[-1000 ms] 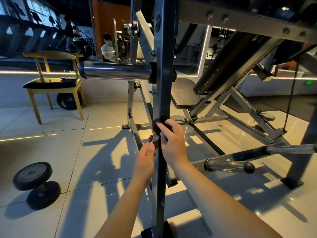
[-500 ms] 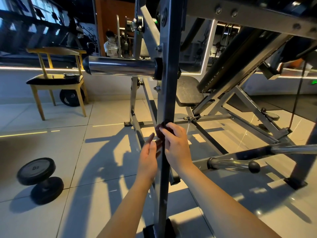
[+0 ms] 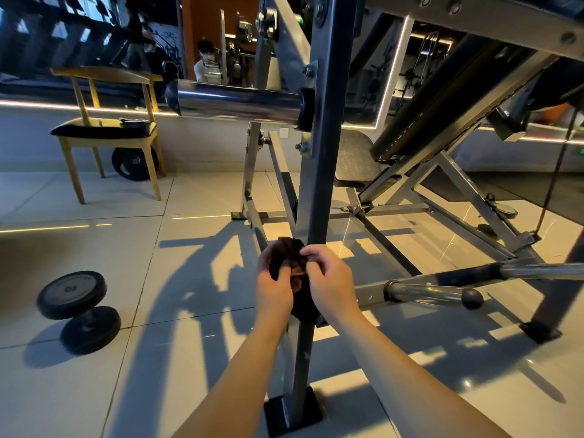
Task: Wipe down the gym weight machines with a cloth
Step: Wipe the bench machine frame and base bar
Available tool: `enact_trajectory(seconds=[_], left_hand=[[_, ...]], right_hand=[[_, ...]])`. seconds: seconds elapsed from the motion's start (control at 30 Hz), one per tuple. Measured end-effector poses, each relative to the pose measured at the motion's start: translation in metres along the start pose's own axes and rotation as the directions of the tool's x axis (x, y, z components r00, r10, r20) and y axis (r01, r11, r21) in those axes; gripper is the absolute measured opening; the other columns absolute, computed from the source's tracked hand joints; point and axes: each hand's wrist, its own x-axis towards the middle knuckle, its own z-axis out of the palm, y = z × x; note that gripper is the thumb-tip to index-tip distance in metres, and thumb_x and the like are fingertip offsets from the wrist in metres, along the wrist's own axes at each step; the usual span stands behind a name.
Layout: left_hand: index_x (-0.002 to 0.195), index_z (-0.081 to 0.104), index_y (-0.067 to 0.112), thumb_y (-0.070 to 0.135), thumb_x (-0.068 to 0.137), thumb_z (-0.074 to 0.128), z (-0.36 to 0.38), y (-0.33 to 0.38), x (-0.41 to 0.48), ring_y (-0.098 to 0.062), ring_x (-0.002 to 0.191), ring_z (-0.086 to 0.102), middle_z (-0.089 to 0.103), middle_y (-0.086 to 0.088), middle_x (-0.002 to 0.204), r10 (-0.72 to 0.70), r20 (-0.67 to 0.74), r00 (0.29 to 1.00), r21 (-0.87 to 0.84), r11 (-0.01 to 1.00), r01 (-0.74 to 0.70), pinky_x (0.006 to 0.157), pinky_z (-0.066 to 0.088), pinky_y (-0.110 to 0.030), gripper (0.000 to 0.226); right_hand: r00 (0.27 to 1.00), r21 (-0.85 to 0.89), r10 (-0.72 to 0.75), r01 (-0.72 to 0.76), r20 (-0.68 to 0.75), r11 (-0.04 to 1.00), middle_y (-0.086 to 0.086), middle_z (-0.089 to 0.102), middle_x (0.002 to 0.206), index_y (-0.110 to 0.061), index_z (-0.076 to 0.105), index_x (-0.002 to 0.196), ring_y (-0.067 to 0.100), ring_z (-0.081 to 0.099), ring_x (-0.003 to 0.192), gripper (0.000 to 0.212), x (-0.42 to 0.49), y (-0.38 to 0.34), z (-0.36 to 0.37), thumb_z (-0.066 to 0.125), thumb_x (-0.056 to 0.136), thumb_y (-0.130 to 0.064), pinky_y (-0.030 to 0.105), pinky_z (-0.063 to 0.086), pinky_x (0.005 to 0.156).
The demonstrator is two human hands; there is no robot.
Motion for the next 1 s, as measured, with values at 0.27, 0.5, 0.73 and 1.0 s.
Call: enact_trajectory(seconds=[0.27, 0.5, 0.73, 1.0], left_hand=[[0.143, 0.036, 0.061, 0.035, 0.107, 0.044, 0.026, -0.003, 0.014, -0.005, 0.132, 0.041, 0.030, 0.015, 0.155, 0.196, 0.257, 0.946, 0.145, 0.960, -0.238, 0.107, 0.042, -0.029, 0.045], [0.121, 0.060, 0.057, 0.016, 0.104, 0.053, 0.008, -0.076, 0.002, -0.008, 0.123, 0.054, 0.051, 0.012, 0.137, 0.002, 0.114, 0.993, 0.108, 0.994, -0.015, 0.091, 0.048, -0.015, 0.045], [0.109, 0.066, 0.034, 0.005, 0.100, 0.055, 0.005, -0.070, -0.002, -0.012, 0.112, 0.063, 0.067, 0.008, 0.115, -0.017, 0.042, 0.999, 0.080, 0.997, 0.013, 0.082, 0.052, -0.016, 0.032], [0.093, 0.066, 0.054, 0.024, 0.092, 0.062, 0.002, -0.122, -0.021, -0.010, 0.099, 0.065, 0.067, 0.007, 0.113, 0.052, 0.087, 0.995, 0.321, 0.944, -0.078, 0.086, 0.056, -0.030, 0.031]], right_hand=[[0.982, 0.189, 0.162, -0.142, -0.095, 0.972, -0.010, 0.068, 0.113, -0.025, 0.063, 0.122, 0.006, 0.063, 0.109, 0.022, 0.017, 0.023, -0.011, 0.051, 0.105, -0.018, 0.017, 0.054, 0.081], [0.962, 0.159, 0.271, -0.262, -0.037, 0.952, -0.016, 0.068, 0.112, -0.031, 0.064, 0.116, 0.000, 0.061, 0.111, 0.021, -0.005, 0.064, -0.007, 0.047, 0.107, -0.022, 0.024, 0.050, 0.098], [0.964, 0.137, 0.266, -0.260, -0.020, 0.956, -0.014, 0.067, 0.119, -0.027, 0.063, 0.124, -0.002, 0.060, 0.112, 0.027, -0.027, 0.092, 0.001, 0.049, 0.105, -0.015, 0.010, 0.047, 0.090], [0.921, 0.173, 0.385, -0.388, 0.050, 0.905, -0.012, 0.073, 0.098, -0.032, 0.072, 0.103, 0.013, 0.066, 0.101, 0.027, -0.041, 0.138, -0.006, 0.048, 0.105, -0.020, 0.046, 0.055, 0.097]])
